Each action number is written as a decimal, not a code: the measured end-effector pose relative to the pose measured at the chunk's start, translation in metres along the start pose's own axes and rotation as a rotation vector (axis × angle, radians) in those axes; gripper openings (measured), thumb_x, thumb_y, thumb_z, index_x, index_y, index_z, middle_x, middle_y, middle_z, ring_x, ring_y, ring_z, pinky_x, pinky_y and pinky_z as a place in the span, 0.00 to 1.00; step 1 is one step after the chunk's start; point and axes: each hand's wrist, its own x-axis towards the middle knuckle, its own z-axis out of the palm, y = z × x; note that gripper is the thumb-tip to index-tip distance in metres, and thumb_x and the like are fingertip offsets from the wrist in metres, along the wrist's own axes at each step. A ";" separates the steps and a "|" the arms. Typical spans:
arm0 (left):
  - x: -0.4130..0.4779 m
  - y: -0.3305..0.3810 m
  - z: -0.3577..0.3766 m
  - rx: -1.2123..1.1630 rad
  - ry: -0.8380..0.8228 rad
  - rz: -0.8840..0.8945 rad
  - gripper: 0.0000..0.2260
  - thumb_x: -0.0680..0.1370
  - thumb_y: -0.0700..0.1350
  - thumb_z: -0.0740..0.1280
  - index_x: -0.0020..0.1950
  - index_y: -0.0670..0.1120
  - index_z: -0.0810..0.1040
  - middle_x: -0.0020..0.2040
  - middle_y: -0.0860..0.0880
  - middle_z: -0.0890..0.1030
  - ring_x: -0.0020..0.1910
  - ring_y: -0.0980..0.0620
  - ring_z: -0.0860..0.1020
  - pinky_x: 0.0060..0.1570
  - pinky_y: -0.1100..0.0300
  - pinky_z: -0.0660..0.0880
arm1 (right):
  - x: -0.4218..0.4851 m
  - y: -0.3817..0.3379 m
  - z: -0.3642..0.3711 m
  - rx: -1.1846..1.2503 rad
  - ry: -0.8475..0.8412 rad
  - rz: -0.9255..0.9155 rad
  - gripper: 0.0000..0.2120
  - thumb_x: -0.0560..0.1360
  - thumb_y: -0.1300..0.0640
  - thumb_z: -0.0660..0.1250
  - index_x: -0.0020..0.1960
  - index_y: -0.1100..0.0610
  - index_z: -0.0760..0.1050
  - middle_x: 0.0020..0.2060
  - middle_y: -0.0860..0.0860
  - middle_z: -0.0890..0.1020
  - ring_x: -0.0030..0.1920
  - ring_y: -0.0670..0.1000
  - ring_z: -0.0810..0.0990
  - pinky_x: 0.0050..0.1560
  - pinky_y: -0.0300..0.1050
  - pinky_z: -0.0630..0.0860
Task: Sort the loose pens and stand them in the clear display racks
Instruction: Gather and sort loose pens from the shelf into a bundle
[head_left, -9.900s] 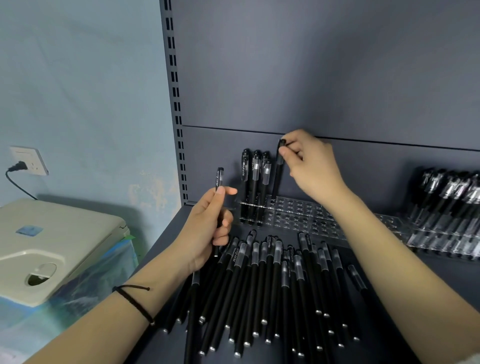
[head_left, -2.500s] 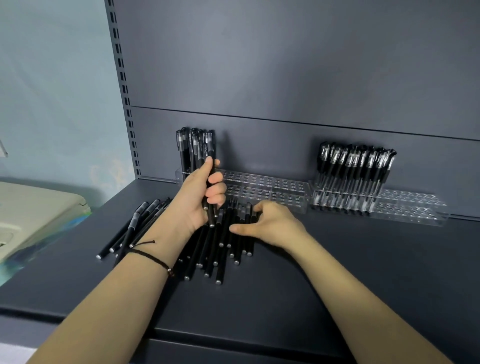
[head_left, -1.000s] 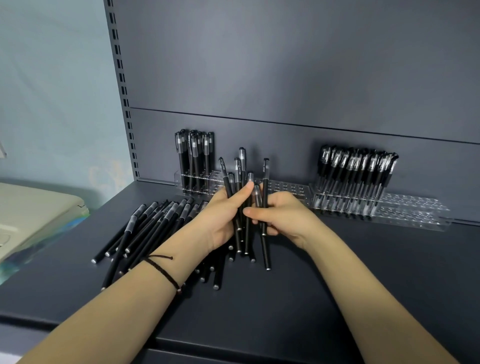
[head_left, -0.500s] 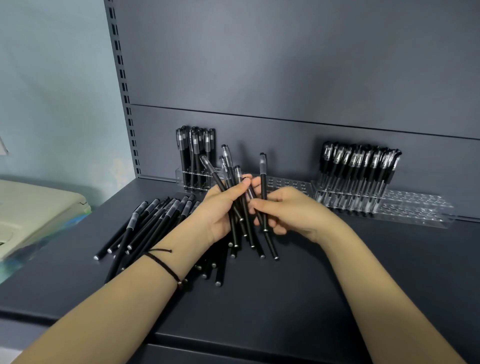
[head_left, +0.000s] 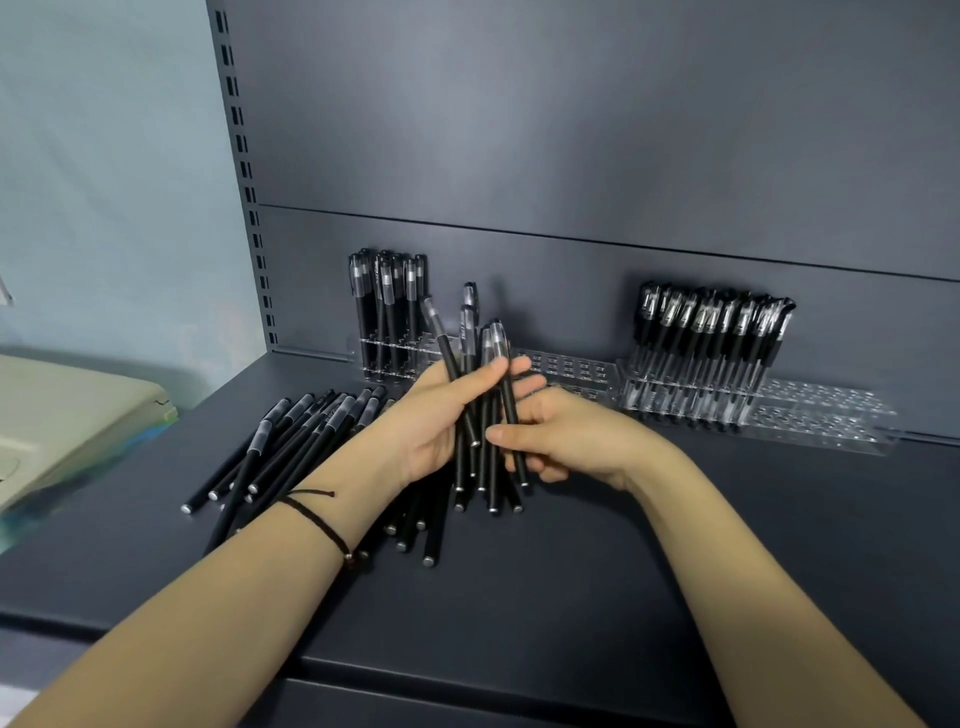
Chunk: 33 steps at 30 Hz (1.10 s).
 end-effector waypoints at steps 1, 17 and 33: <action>-0.001 0.000 0.000 0.016 0.001 -0.002 0.11 0.79 0.39 0.65 0.61 0.39 0.76 0.52 0.44 0.84 0.49 0.48 0.85 0.41 0.53 0.83 | 0.000 0.000 0.001 -0.004 -0.011 -0.007 0.12 0.80 0.59 0.64 0.39 0.59 0.76 0.32 0.53 0.77 0.27 0.44 0.69 0.23 0.34 0.64; 0.008 0.013 -0.010 -0.138 0.021 0.170 0.14 0.71 0.48 0.70 0.55 0.44 0.79 0.39 0.51 0.80 0.36 0.56 0.80 0.37 0.60 0.80 | 0.004 0.001 0.012 0.136 -0.078 -0.047 0.10 0.82 0.59 0.60 0.46 0.62 0.76 0.32 0.53 0.76 0.24 0.42 0.69 0.22 0.34 0.64; 0.009 0.027 -0.027 -0.118 0.169 0.241 0.13 0.78 0.48 0.68 0.38 0.48 0.68 0.29 0.53 0.70 0.25 0.58 0.68 0.26 0.65 0.69 | 0.015 0.014 0.012 -0.454 0.385 0.164 0.32 0.68 0.33 0.69 0.45 0.65 0.80 0.41 0.57 0.85 0.36 0.50 0.79 0.40 0.43 0.75</action>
